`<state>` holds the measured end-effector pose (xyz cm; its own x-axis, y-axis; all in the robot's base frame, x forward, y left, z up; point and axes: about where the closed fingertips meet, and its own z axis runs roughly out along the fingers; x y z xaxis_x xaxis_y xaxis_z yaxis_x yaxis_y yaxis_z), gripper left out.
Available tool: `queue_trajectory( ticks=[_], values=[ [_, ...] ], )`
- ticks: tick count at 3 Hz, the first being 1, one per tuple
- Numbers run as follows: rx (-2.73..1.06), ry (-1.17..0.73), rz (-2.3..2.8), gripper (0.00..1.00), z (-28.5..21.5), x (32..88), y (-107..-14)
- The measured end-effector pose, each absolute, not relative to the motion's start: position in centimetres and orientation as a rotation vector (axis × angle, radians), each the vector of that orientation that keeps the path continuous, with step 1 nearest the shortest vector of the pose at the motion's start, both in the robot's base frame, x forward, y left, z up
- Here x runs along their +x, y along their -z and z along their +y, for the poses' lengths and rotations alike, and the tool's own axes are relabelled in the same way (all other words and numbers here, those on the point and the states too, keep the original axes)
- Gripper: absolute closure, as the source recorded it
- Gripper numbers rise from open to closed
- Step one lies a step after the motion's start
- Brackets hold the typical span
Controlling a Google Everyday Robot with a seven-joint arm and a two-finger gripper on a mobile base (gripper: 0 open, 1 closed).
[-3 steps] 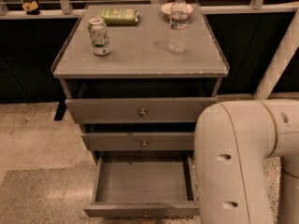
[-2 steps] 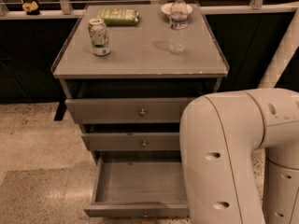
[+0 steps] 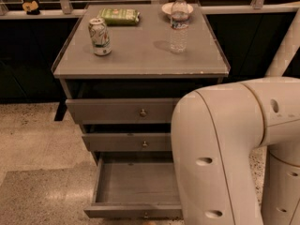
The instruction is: Close bottom drawer
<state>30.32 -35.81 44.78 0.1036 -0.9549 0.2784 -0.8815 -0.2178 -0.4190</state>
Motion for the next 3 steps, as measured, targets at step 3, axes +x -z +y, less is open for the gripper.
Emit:
queue_trajectory(
  ticks=[3],
  values=[
    [-2.208,0.824,1.682,0.00,-33.5,36.1,-50.4]
  ],
)
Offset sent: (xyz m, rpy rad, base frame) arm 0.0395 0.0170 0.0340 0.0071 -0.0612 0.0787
